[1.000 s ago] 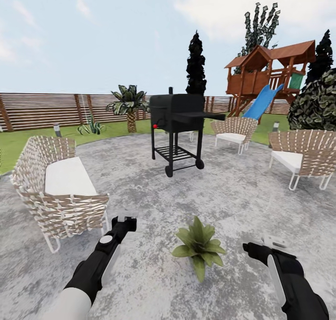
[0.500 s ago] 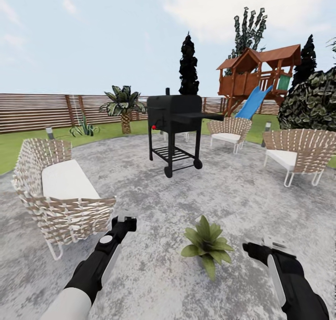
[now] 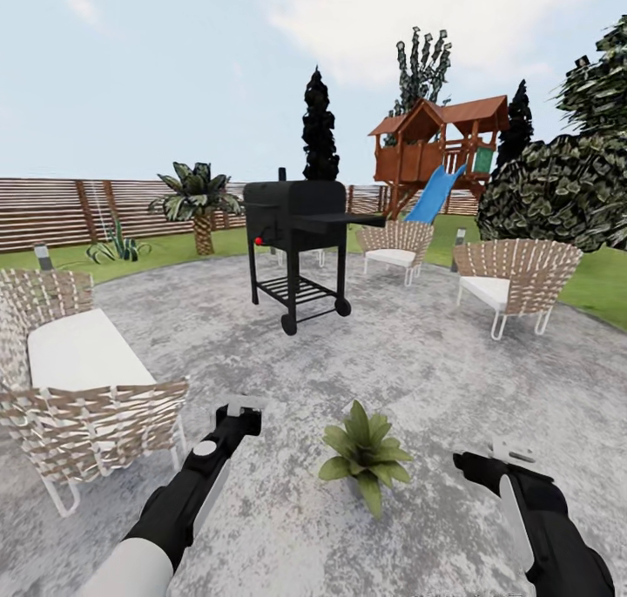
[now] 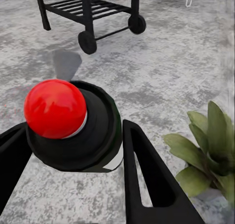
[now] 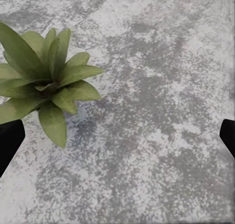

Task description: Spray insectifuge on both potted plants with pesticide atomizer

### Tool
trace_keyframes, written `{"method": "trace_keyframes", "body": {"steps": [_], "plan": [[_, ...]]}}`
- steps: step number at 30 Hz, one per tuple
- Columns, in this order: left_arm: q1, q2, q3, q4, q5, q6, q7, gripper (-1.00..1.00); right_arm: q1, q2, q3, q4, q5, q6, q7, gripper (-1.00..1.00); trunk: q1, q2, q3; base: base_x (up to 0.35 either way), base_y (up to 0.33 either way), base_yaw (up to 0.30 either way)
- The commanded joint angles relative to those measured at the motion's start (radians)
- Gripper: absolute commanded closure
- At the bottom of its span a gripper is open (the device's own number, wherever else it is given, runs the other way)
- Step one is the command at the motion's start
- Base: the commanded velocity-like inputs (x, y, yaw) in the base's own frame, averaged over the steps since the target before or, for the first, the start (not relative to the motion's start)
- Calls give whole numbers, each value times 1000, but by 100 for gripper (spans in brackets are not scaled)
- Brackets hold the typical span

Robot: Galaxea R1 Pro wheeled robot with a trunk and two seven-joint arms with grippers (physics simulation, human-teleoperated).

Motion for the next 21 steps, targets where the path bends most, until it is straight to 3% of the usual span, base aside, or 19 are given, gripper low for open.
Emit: {"method": "trace_keyframes", "body": {"steps": [1, 3, 5, 7, 12, 17, 21], "plan": [[0, 1, -28, -2, -1, 25, 1, 100, -1, 0, 0, 0, -2, 5, 0, -100, 0, -1, 0, 0, 0, -236], [0, 1, -97, -2, -1, 100, 0, 100, -1, 2, 1, 0, 0, 5, -1, -100, 0, -1, 1, 0, 0, -238], [0, 1, -119, -2, 0, 124, 0, 100, -1, 2, 1, -2, 1, 7, 0, -100, 0, -1, 2, 0, 0, -241], [0, 2, -124, -2, 0, 131, -1, 100, -1, 2, 1, -1, 0, 7, 0, -100, 0, -1, 4, 0, 0, -242], [0, 43, -125, 1, 1, 135, -5, 100, -1, 2, 1, -5, 1, 8, -1, -100, 0, -1, 7, 0, 0, -244], [-1, 75, -121, -1, -3, 135, -59, 100, -1, 1, 1, -4, 1, 6, -1, -100, 0, -1, 11, 0, 0, -244], [-3, 104, -121, -3, -4, 136, -140, 100, -1, 1, 1, -4, 1, 6, -1, -100, 0, -1, 14, 0, 0, -239]]}}
